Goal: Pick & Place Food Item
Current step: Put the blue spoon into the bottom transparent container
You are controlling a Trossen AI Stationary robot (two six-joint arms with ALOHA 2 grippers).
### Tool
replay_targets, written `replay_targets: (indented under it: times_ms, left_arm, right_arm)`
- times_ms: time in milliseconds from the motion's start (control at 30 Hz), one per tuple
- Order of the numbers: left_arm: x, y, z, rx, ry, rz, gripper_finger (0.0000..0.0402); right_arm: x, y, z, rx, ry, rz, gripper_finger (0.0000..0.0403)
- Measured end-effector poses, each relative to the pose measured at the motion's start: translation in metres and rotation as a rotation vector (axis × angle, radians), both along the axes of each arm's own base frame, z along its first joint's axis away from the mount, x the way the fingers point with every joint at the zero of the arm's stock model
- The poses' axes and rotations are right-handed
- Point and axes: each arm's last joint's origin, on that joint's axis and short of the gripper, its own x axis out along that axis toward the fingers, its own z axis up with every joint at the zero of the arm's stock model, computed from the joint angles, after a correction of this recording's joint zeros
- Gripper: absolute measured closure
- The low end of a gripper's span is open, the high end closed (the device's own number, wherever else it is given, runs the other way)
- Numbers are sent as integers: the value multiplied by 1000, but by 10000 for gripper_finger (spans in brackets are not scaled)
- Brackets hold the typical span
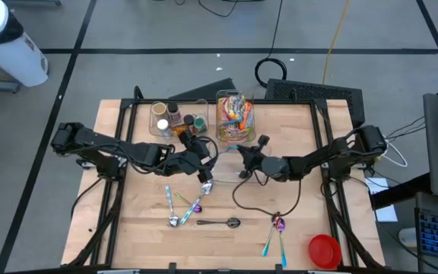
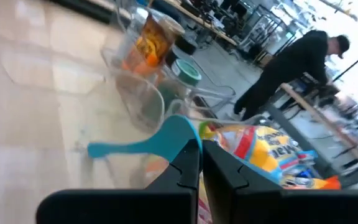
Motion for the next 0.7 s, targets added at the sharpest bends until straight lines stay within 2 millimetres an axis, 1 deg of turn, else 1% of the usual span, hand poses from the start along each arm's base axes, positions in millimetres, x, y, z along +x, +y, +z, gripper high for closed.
replay_targets:
  times_ms: [100, 333, 467, 700]
  left_arm:
    - [0, 0, 0, 0, 4, -1, 103]
    - [-1, 0, -1, -3, 17, -4, 103]
    - [-1, 0, -1, -3, 17, -5, 103]
    - [-1, 0, -1, -4, 17, -5, 103]
  right_arm:
    - [0, 0, -3, -51, 51, -11, 402]
    - [-6, 8, -3, -101, 156, 33, 401]
    - [-9, 11, -3, -100, 185, 46, 400]
    - [-13, 11, -6, -23, 186, 25, 401]
